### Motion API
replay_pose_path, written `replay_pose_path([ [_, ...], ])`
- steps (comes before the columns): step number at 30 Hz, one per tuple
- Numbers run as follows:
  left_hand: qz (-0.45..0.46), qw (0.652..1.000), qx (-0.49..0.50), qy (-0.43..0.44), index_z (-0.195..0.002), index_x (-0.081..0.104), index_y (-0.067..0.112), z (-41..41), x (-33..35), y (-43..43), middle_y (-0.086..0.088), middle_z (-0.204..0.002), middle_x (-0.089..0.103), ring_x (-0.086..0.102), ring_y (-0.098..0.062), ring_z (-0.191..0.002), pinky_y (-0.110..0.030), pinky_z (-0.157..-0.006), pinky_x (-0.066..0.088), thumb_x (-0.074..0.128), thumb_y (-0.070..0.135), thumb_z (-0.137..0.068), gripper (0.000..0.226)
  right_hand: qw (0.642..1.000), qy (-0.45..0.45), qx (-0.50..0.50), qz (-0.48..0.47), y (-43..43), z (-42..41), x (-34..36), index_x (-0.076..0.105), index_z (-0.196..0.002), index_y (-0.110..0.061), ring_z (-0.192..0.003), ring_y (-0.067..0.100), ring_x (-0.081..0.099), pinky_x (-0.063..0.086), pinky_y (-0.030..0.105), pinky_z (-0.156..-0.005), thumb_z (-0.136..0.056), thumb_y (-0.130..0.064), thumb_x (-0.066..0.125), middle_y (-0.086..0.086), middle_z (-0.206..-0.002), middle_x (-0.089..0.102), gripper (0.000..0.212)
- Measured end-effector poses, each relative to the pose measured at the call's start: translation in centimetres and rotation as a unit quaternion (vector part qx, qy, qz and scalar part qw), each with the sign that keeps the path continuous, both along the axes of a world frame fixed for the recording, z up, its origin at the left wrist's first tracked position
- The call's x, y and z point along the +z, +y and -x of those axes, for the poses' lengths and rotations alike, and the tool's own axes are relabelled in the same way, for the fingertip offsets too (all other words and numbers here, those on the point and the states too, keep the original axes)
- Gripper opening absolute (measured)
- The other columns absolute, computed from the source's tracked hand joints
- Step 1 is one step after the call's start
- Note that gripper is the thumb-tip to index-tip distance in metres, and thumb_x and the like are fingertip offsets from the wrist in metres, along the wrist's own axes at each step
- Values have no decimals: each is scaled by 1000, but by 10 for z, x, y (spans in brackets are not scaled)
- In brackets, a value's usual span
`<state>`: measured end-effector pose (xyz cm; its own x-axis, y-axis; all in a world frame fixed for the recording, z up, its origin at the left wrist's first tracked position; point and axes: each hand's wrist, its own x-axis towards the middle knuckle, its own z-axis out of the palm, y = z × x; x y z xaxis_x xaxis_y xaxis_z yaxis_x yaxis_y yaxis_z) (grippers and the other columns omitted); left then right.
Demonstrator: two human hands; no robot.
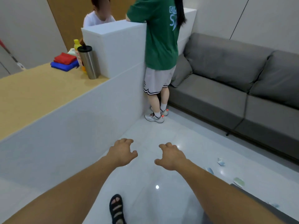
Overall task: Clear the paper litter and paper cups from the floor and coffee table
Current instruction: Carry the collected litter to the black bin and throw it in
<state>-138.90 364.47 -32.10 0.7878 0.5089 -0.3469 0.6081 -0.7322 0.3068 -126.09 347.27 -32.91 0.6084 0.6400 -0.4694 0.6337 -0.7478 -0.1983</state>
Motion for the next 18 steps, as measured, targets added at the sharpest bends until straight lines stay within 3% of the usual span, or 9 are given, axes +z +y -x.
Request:
replay_pose_path([
  [9, 21, 983, -180, 23, -146, 33, 22, -199, -19, 80, -3, -152, 31, 28, -24, -138, -41, -110, 32, 51, 46, -89, 65, 983, 22, -180, 2, 54, -125, -23, 28, -150, -22, -131, 28, 36, 40, 41, -100, -87, -56, 56, 6, -145, 35, 77],
  [18, 17, 937, -340, 81, -146, 32, 23, -391, -59, 49, -1, -151, 32, 29, -23, -137, -40, -109, 33, 51, 46, -89, 65, 942, 78, -326, -2, 27, -249, -84, 24, -151, -21, -130, 28, 37, 41, 41, -101, -88, -54, 55, 6, -146, 34, 78],
])
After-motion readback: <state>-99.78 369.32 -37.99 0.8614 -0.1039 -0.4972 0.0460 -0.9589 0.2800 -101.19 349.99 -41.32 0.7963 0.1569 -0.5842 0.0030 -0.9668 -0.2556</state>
